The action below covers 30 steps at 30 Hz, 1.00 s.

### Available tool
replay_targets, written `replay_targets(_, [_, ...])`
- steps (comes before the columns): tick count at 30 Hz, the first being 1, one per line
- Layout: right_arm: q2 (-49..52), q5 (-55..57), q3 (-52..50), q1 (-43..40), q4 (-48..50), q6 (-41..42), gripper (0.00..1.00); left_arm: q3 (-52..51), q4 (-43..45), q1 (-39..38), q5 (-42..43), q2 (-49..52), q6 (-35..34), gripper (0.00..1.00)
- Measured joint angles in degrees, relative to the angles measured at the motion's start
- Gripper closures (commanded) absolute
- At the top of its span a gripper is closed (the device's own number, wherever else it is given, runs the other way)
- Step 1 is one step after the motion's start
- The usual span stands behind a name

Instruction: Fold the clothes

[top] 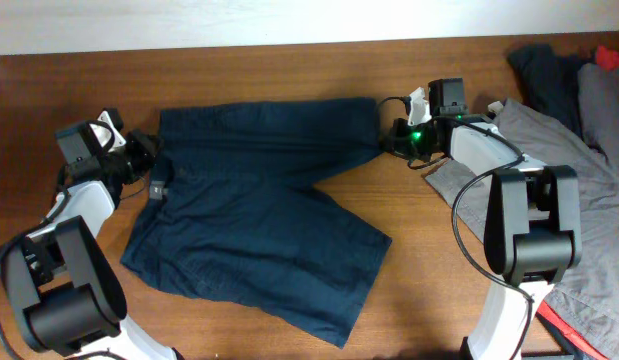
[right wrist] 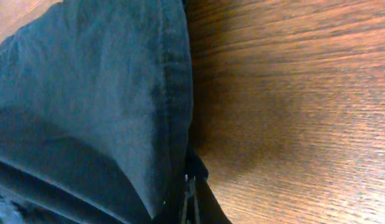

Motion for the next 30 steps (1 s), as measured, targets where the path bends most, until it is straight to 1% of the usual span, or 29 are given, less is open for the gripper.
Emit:
replay_targets(2, [0.0,3.1,0.0,-0.6,0.4,-0.3,0.93,0.1,0.7,0.7,-3.8,0.0,0.0,0.96])
replay_targets(4, [0.0,5.2,0.0,-2.0,3.0,-0.4,0.91,0.3,0.7,2.1,-7.1,0.0,0.0,0.96])
replay_targets(5, [0.0,6.0,0.0,-2.6,5.3,-0.4,0.85,0.3,0.8,2.6,-8.5,0.0,0.0,0.96])
replay_targets(7, [0.0,6.0,0.0,-3.0,6.9,-0.6,0.73,0.3,1.2,2.8,-10.3,0.0,0.0,0.96])
replay_targets(9, [0.0,5.5,0.0,-3.0,7.4,-1.1,0.71,0.3,1.1,2.7,-11.0,0.0,0.0,0.96])
replay_targets(10, [0.0,5.4,0.0,-3.0,7.3,-1.1,0.67,0.3,1.1,2.7,-11.0,0.0,0.0,0.96])
replay_targets(11, [0.0,5.3,0.0,-3.0,7.1,-1.2,0.59,0.3,1.1,2.7,-10.9,0.0,0.0,0.96])
replay_targets(13, [0.0,5.1,0.0,-3.0,6.2,-1.0,0.51,0.3,1.1,2.7,-10.3,0.0,0.0,0.96])
replay_targets(18, [-0.1,5.1,0.1,-4.0,5.2,-1.2,0.51,0.3,1.0,2.7,-5.0,0.0,0.0,0.96])
replay_targets(20, [-0.7,5.6,1.7,-5.6,1.2,-1.3,0.51,0.4,-0.4,2.7,-2.7,0.0,0.3,0.96])
replay_targets(21, [-1.3,6.1,2.8,-6.7,-0.3,-1.2,0.51,0.5,-2.4,2.7,-1.4,0.0,1.0,0.96])
replay_targets(23, [-2.3,6.8,5.7,-8.2,-6.4,-1.5,0.51,0.8,-6.7,2.7,-0.3,-0.2,2.9,0.96])
replay_targets(24, [-3.3,7.5,8.0,-9.0,-11.2,-1.6,0.5,0.9,-11.1,2.7,0.4,-0.5,5.1,0.96])
replay_targets(25, [-4.9,8.4,10.3,-9.9,-16.5,-2.2,0.48,0.9,-13.5,2.7,0.8,-0.7,6.9,0.94])
replay_targets(27, [-6.8,10.1,12.6,-10.3,-23.5,-3.2,0.46,1.0,-20.2,2.7,1.3,-1.2,11.1,0.93])
replay_targets(30, [-9.5,12.0,13.7,-10.0,-32.1,-4.2,0.45,1.0,-29.5,2.6,1.0,-2.6,17.8,0.92])
